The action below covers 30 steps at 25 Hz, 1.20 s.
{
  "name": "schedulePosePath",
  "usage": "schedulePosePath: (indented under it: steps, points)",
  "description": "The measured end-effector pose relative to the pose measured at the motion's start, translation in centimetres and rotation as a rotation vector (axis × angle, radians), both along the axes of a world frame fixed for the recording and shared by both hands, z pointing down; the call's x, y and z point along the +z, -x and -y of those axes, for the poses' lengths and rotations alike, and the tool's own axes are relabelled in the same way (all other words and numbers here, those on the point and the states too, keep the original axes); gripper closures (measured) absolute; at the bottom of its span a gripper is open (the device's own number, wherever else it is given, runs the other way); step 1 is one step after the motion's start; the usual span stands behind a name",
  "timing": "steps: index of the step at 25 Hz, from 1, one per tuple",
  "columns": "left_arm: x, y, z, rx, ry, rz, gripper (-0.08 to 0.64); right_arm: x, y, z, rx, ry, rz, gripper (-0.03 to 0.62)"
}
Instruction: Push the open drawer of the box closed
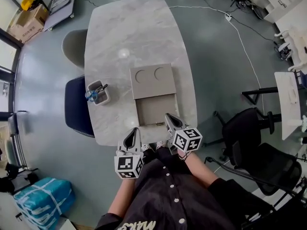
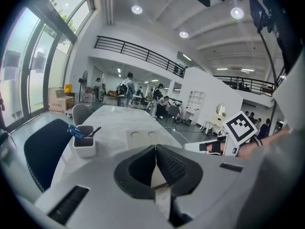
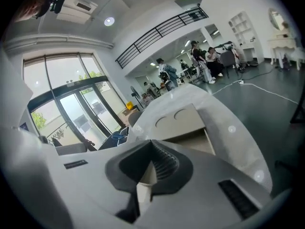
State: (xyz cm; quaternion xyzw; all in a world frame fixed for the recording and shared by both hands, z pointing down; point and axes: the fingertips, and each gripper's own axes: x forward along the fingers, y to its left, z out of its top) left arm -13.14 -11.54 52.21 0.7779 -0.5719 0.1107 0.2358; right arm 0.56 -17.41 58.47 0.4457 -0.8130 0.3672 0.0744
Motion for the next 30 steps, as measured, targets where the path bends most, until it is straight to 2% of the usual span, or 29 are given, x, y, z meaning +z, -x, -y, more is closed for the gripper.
schedulePosePath:
  steps: [5, 14, 17, 20, 24, 26, 30]
  points:
    - [2.4, -0.8, -1.3, 0.025, 0.064, -0.011, 0.543, 5.1, 0.3, -2.6, 0.009, 0.152, 0.036, 0.594]
    - [5.4, -0.7, -3.2, 0.027, 0.142, -0.023, 0.543, 12.5, 0.3, -6.4, 0.001, 0.335, 0.020, 0.592]
    - [6.3, -0.5, -3.6, 0.017, 0.169, -0.024, 0.543, 13.5, 0.5, -6.3, 0.024, 0.375, 0.060, 0.553]
    - [7.0, -0.8, -4.2, 0.015, 0.192, -0.030, 0.543, 14.1, 0.4, -6.2, 0.058, 0.404, 0.100, 0.544]
    - [7.8, -1.0, -4.4, 0.008, 0.204, -0.041, 0.543, 14.4, 0.2, -6.0, 0.093, 0.426, 0.151, 0.566]
    - [8.0, -1.1, -4.5, 0.006, 0.209, -0.045, 0.543, 14.3, 0.1, -6.2, 0.107, 0.439, 0.162, 0.529]
    - [8.1, -1.3, -4.5, 0.004, 0.211, -0.046, 0.543, 14.6, 0.4, -5.9, 0.125, 0.460, 0.196, 0.521]
